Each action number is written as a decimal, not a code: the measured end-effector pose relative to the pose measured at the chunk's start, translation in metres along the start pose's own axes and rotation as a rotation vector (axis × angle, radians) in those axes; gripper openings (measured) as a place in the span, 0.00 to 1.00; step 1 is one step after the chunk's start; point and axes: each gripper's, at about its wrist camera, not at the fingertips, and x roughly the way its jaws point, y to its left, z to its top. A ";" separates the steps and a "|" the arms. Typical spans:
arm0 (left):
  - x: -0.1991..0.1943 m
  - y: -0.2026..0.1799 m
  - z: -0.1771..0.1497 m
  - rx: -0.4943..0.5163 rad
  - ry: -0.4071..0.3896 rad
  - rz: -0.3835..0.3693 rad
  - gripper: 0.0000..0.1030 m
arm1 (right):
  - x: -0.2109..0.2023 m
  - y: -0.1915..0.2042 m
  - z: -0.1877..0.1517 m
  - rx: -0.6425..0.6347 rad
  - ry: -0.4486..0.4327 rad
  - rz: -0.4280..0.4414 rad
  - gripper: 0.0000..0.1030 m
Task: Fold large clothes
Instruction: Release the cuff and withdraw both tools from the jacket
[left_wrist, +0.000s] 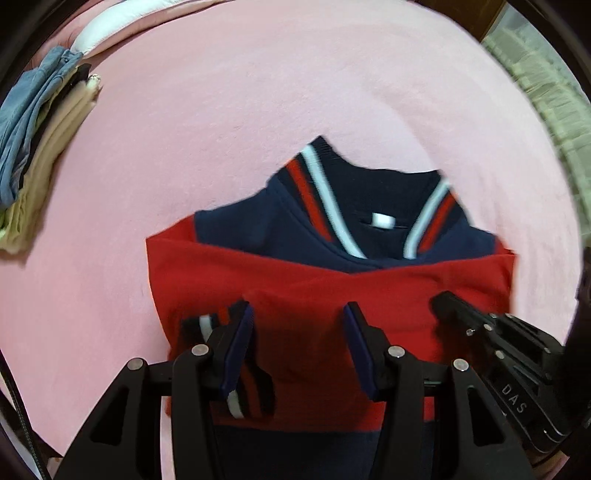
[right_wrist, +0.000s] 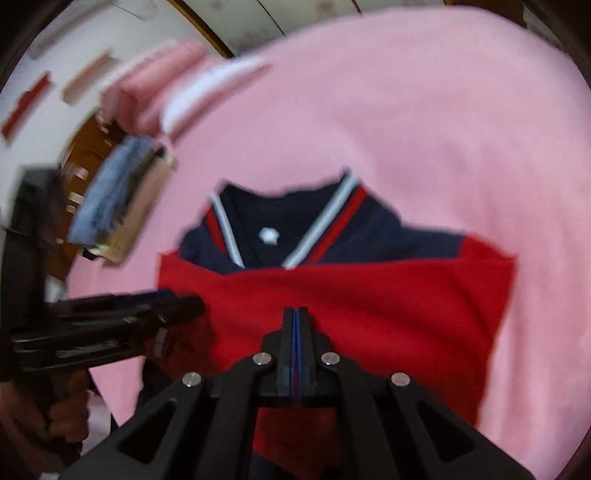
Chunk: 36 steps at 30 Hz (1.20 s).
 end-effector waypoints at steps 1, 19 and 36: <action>0.004 0.002 0.001 0.007 0.001 0.036 0.48 | 0.004 -0.003 0.001 0.013 -0.005 -0.005 0.00; -0.033 0.050 -0.019 -0.070 -0.007 -0.031 0.56 | -0.107 -0.056 -0.037 0.366 -0.178 -0.358 0.03; -0.117 0.059 -0.105 0.055 -0.001 -0.006 0.77 | -0.078 0.111 -0.121 0.290 0.063 -0.341 0.54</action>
